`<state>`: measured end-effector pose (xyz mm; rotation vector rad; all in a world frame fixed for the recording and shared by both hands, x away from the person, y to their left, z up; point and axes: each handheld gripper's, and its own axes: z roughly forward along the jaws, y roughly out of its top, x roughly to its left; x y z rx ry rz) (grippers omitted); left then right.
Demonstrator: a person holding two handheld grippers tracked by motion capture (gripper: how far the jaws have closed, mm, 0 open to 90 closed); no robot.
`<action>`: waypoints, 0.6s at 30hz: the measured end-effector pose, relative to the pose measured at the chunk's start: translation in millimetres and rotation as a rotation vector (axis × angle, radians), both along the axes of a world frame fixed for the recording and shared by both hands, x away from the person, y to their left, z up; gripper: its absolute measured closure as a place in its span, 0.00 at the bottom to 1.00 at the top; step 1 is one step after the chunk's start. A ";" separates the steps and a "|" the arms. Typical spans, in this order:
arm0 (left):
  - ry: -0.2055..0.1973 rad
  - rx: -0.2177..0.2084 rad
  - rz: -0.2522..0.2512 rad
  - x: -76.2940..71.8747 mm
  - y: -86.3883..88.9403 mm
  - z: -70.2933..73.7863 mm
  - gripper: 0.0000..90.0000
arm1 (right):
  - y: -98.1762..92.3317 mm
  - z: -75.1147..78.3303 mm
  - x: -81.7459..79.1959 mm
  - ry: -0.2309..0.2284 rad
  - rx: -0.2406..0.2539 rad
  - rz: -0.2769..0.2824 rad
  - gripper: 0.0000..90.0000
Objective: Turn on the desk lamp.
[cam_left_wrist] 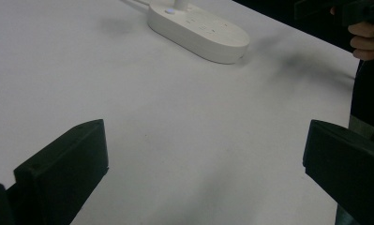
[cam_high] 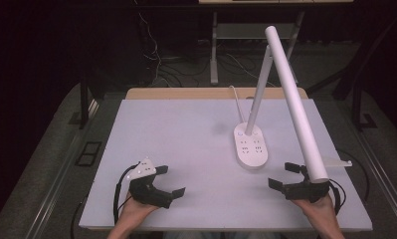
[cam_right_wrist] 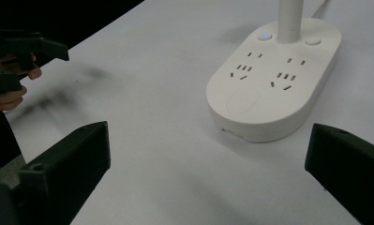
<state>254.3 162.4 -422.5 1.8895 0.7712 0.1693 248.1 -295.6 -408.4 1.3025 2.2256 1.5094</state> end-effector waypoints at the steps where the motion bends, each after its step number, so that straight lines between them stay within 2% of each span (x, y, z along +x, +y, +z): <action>1: 0.001 0.001 0.000 0.1 0.1 -0.2 0.00 | -0.2 0.0 0.1 0.000 -0.004 0.000 0.00; 18: 0.006 -0.009 0.013 0.7 2.0 -1.2 0.00 | 2.3 -1.1 0.9 0.033 -0.034 0.028 0.00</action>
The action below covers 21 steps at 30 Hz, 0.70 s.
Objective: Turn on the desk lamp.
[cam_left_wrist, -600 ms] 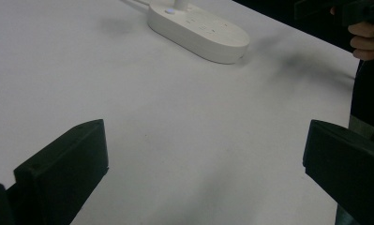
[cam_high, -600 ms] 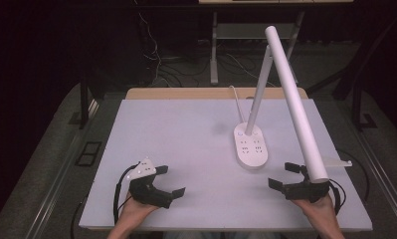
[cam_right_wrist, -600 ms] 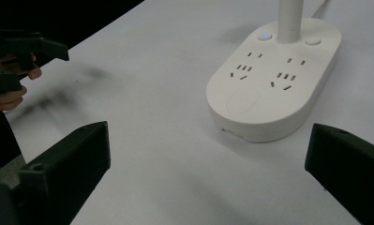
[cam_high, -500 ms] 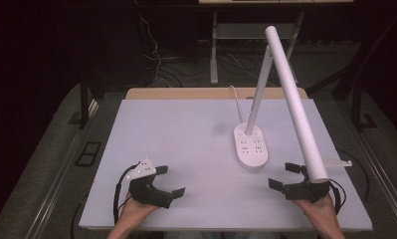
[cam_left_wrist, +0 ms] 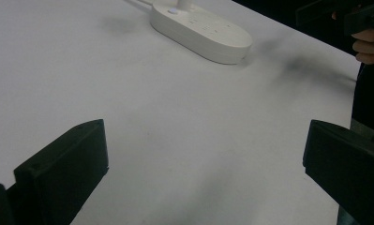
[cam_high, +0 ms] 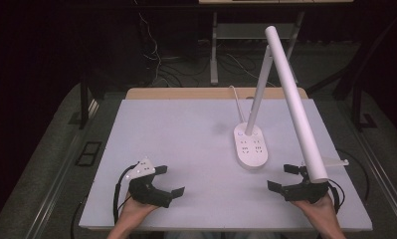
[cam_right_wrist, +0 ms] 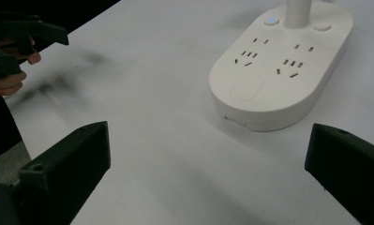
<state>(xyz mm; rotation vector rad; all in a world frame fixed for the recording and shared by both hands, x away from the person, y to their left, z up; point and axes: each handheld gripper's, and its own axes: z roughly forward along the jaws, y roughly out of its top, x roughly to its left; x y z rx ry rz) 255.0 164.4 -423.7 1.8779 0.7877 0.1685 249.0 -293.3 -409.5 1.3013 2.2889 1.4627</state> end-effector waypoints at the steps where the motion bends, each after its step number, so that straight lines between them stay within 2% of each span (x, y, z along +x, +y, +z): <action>1: 0.001 -0.001 0.001 -0.1 0.0 0.0 0.00 | 0.4 0.1 -0.4 0.004 0.000 0.002 0.00; 14: 0.000 0.013 0.000 -0.8 1.4 -0.3 0.00 | -0.7 0.7 -0.3 0.031 -0.021 0.015 0.00; 21: 0.001 0.014 0.003 -0.9 1.3 -0.4 0.00 | -4.5 8.0 0.9 0.031 -0.020 0.018 0.00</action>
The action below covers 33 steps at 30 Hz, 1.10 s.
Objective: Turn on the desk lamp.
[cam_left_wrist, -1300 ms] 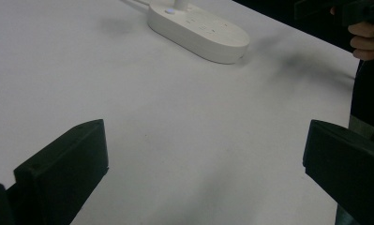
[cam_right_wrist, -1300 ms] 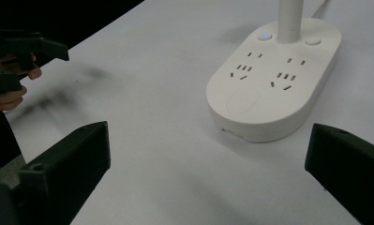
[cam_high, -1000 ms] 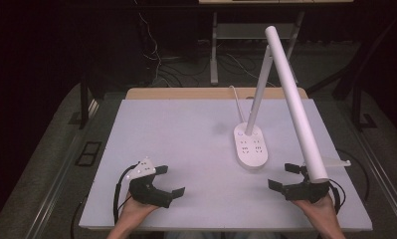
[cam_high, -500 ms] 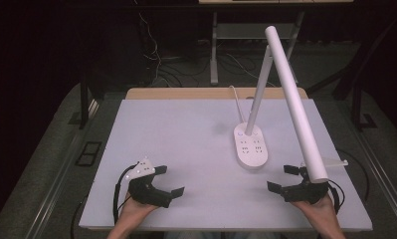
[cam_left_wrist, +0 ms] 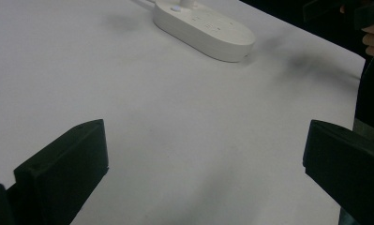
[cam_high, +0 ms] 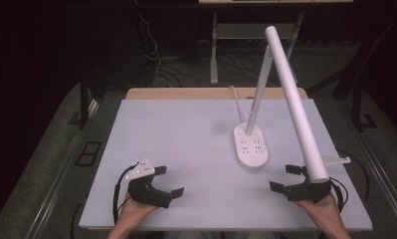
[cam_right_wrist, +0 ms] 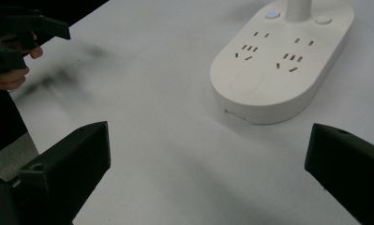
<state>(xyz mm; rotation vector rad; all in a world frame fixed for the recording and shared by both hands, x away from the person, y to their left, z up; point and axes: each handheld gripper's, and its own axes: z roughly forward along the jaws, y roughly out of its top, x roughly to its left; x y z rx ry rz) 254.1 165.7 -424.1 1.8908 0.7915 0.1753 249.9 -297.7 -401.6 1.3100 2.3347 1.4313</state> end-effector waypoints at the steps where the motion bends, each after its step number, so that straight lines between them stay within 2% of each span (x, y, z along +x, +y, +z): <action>1: 0.001 -0.001 0.001 -0.1 0.0 0.0 0.00 | -0.6 1.4 0.9 -0.003 0.000 0.004 0.00; 16: 0.003 -0.004 0.008 0.0 0.1 -0.1 0.00 | -1.2 17.7 21.6 0.027 -0.025 0.025 0.00; 33: 0.006 0.000 0.008 0.6 -0.2 -0.9 0.00 | 5.8 33.1 51.4 0.026 -0.049 0.055 0.00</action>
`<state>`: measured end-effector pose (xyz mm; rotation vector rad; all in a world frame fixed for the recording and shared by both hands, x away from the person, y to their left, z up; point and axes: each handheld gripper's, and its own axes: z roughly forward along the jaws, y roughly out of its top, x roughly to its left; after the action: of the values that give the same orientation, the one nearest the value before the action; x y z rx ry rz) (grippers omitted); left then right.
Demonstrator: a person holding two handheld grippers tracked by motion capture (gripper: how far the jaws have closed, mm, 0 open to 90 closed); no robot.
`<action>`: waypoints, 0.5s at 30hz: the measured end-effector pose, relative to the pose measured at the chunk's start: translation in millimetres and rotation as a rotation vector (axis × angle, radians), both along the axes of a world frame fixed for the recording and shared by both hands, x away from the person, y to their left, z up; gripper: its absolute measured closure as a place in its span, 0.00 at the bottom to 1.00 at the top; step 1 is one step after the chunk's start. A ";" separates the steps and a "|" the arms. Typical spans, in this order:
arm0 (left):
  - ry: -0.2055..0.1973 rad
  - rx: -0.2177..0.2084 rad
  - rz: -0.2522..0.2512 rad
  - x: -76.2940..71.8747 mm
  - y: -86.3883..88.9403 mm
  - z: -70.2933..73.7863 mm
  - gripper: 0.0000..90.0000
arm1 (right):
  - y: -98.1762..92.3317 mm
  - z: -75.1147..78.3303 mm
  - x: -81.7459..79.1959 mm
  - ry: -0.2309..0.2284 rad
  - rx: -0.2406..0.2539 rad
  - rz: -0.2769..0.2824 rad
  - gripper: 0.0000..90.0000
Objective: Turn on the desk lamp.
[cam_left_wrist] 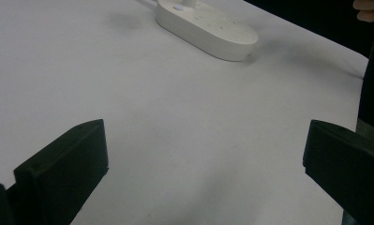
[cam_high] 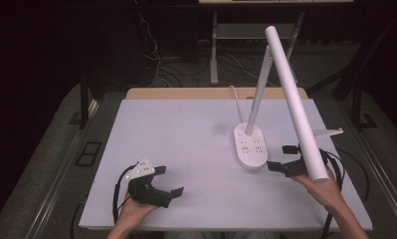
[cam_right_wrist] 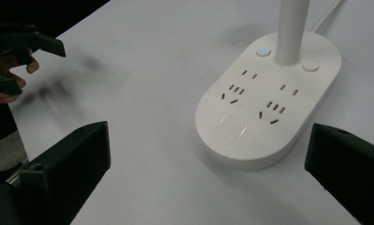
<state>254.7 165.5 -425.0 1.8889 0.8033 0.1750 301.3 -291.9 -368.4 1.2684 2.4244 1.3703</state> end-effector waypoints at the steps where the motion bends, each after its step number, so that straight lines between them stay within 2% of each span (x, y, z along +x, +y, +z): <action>1: 0.000 0.001 0.000 0.0 -0.2 -0.1 0.00 | 0.9 0.9 1.7 0.000 -0.006 0.002 0.00; 6: 0.001 0.001 0.000 -0.4 -0.1 0.0 0.00 | 4.9 4.6 11.7 -0.010 -0.015 0.011 0.00; 15: 0.001 0.001 -0.001 -0.4 0.1 -0.3 0.00 | 11.1 7.2 28.5 0.012 -0.043 0.017 0.00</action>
<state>254.3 165.6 -425.3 1.8903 0.8037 0.1736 329.8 -280.9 -361.3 1.2530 2.4643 1.3106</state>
